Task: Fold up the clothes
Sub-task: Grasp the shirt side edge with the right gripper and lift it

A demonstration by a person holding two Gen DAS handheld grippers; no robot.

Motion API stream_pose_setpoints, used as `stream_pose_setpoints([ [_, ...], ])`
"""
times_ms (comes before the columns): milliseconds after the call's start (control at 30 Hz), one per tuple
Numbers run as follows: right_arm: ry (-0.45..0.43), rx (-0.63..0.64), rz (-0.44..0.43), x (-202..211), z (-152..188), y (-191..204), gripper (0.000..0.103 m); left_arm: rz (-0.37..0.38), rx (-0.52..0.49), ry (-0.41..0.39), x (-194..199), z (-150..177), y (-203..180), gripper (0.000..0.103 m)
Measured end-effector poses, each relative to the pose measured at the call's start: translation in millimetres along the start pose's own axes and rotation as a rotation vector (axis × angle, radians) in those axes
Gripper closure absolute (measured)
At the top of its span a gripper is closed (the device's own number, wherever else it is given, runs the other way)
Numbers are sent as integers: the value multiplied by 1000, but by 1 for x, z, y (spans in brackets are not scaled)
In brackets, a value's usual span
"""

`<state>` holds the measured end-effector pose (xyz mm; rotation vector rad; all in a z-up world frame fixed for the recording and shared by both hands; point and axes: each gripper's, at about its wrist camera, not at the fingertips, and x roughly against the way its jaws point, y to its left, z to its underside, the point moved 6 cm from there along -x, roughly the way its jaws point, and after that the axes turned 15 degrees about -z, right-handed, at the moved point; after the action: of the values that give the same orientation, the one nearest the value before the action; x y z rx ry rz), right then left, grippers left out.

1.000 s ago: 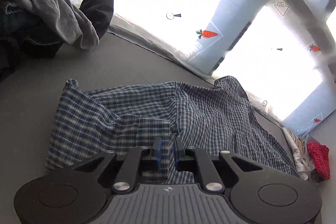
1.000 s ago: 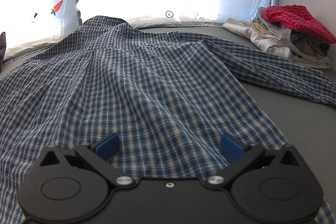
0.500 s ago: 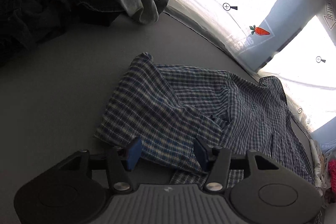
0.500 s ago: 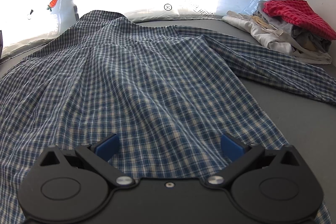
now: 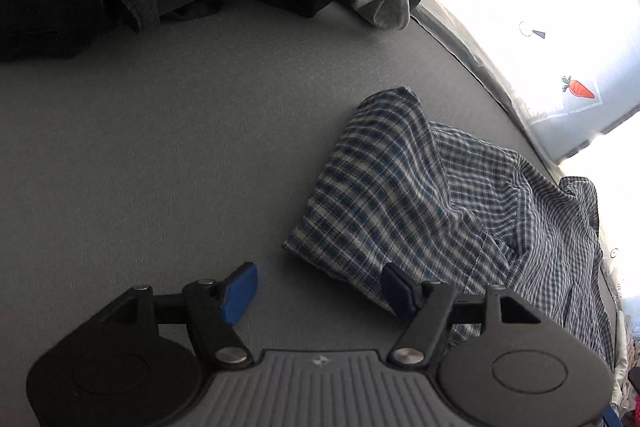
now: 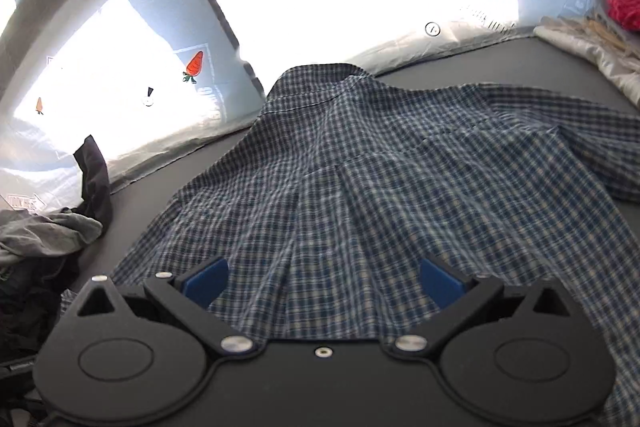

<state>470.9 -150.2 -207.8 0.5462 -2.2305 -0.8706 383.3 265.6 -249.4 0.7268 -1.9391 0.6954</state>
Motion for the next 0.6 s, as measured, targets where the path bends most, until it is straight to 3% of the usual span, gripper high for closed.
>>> stream_pose_setpoints([
  [100, 21, -339, -253, -31, 11, -1, 6, 0, -21, -8, -1, -1, -5, 21],
  [167, 40, -505, -347, -53, 25, -3, 21, 3, -15, -8, -2, -1, -6, 18],
  [200, 60, -552, -366, -65, 34, -1, 34, 4, -12, -8, -3, -1, -7, 15],
  [233, 84, -569, -374, -75, 41, 2, 47, 4, -10, -8, -3, -1, -8, 14],
  [367, 173, -597, -393, -106, 66, 17, 78, 4, -19, 9, -6, -3, -14, 6],
  [600, 321, -513, -389, -148, 92, 47, 81, 33, -9, 42, -10, -6, -15, 0],
])
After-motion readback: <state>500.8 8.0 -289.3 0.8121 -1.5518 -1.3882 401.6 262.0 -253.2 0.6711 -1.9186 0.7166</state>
